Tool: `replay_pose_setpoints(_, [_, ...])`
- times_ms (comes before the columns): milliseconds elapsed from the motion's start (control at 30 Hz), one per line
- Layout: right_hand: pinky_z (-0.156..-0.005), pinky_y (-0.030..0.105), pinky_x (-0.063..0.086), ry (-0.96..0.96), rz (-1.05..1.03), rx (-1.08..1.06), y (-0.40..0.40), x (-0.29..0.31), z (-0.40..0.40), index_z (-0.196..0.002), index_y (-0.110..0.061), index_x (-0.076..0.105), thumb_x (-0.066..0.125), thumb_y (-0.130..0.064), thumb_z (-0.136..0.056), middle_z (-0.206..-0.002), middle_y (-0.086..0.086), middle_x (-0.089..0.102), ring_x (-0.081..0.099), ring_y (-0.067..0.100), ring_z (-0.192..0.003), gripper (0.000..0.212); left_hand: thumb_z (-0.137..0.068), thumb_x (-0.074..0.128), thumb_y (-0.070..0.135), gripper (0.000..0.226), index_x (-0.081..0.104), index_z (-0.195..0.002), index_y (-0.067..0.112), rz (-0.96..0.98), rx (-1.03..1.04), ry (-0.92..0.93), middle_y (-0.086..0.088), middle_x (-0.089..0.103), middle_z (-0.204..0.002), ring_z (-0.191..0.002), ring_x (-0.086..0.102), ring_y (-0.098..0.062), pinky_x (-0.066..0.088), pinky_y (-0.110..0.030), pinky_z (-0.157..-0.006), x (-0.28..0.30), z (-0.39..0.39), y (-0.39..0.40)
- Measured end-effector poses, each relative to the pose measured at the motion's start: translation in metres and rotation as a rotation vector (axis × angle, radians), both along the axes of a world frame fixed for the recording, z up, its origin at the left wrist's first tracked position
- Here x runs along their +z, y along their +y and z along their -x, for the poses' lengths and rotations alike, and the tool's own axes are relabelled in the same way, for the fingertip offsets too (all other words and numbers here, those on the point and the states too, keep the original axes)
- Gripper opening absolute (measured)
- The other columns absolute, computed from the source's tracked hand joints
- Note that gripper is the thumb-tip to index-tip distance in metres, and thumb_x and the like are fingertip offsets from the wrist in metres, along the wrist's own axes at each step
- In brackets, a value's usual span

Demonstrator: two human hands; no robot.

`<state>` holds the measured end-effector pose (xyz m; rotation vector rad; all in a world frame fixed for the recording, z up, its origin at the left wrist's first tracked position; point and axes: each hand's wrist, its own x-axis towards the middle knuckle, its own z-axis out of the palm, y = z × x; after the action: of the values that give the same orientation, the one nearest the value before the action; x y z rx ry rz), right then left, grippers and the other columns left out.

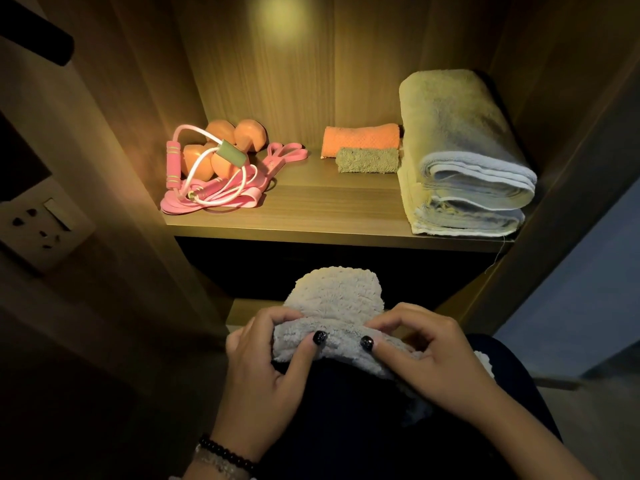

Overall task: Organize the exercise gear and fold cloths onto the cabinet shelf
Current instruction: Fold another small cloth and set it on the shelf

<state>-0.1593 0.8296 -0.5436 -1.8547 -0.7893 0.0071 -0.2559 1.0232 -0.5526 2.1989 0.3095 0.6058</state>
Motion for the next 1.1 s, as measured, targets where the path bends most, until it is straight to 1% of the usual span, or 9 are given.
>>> replay_pose_setpoints(67, [-0.063,0.018,0.044,-0.021,-0.002,-0.119,0.003,-0.002,0.000,-0.080,-0.020,0.073,0.079,-0.022,-0.076,-0.076,-0.006,0.063,0.061,0.010,-0.074,0.007,-0.076,0.051,0.068,0.029,0.051,-0.097,0.048,0.081,-0.006,0.062,0.025,0.061,-0.095,-0.107,0.051,-0.011,0.049,-0.013,-0.071,0.001,-0.004,0.000])
replay_pose_setpoints(167, [-0.060,0.014,0.044,-0.324,0.059,-0.293,0.005,0.001,0.000,-0.085,-0.012,0.073,0.080,-0.025,-0.076,-0.079,-0.002,0.061,0.056,0.006,-0.067,0.017,-0.079,0.052,0.064,0.029,0.055,-0.094,0.040,0.059,-0.014,0.083,0.015,0.066,-0.081,-0.091,0.062,-0.024,0.052,-0.049,-0.080,0.008,-0.012,-0.001])
replay_pose_setpoints(233, [-0.059,0.015,0.049,-0.515,0.127,-0.238,0.003,0.004,0.004,-0.096,-0.009,0.072,0.072,-0.034,-0.083,-0.089,0.001,0.061,0.057,0.008,-0.069,0.029,-0.081,0.053,0.061,0.026,0.056,-0.093,0.038,0.050,0.013,0.116,0.015,0.067,-0.078,-0.089,0.062,-0.022,0.049,-0.050,-0.084,0.011,-0.016,-0.002])
replay_pose_setpoints(367, [-0.052,0.028,0.056,-0.594,0.350,-0.123,0.005,0.002,0.013,-0.113,-0.013,0.068,0.066,-0.048,-0.085,-0.107,0.001,0.061,0.064,0.012,-0.073,0.045,-0.079,0.052,0.060,0.022,0.054,-0.092,0.042,0.087,0.088,0.167,0.021,0.065,-0.087,-0.100,0.059,-0.017,0.046,-0.043,-0.093,0.012,-0.025,-0.002])
replay_pose_setpoints(500, [-0.051,0.038,0.057,-0.491,0.480,-0.135,0.007,0.002,0.007,-0.123,-0.016,0.064,0.078,-0.033,-0.077,-0.111,0.003,0.061,0.067,0.019,-0.069,0.051,-0.086,0.063,0.036,0.016,0.061,-0.102,0.034,-0.130,0.121,-0.012,0.018,0.053,-0.110,-0.106,0.048,0.002,0.029,-0.037,-0.099,0.012,-0.027,-0.009])
replay_pose_setpoints(667, [-0.080,0.033,0.052,-0.265,0.457,-0.050,0.006,-0.001,-0.005,-0.135,-0.025,0.054,0.065,-0.035,-0.087,-0.116,-0.009,0.054,0.060,0.011,-0.095,0.050,-0.086,0.054,0.040,0.033,0.063,-0.116,0.029,-0.371,-0.150,-0.002,0.017,0.055,-0.118,-0.115,0.047,-0.002,0.029,-0.029,-0.097,0.011,-0.019,-0.005])
replay_pose_setpoints(800, [-0.078,0.011,0.041,-0.069,0.318,0.015,-0.001,0.007,-0.013,-0.123,-0.026,0.064,0.070,-0.029,-0.085,-0.098,-0.020,0.056,0.055,-0.005,-0.094,0.039,-0.084,0.059,0.038,0.047,0.052,-0.131,0.037,-0.384,-0.232,0.138,0.022,0.048,-0.124,-0.118,0.041,0.001,0.028,-0.028,-0.094,0.012,-0.010,0.002])
replay_pose_setpoints(933, [-0.070,0.007,0.037,-0.010,0.241,0.038,-0.003,0.010,-0.009,-0.114,-0.027,0.069,0.074,-0.027,-0.081,-0.083,-0.022,0.057,0.056,-0.006,-0.087,0.033,-0.082,0.046,0.054,0.044,0.052,-0.124,0.043,-0.331,-0.255,0.157,0.029,0.051,-0.117,-0.113,0.043,0.009,0.030,-0.025,-0.093,0.021,-0.001,0.008])
replay_pose_setpoints(1100, [-0.081,0.009,0.043,-0.111,0.123,-0.004,-0.009,0.011,0.001,-0.125,-0.031,0.060,0.081,-0.033,-0.074,-0.112,-0.018,0.060,0.057,-0.001,-0.105,0.056,-0.083,0.043,0.064,0.032,0.051,-0.107,0.044,-0.164,-0.274,0.203,0.027,0.060,-0.102,-0.089,0.057,0.002,0.049,-0.030,-0.078,0.030,-0.003,0.015])
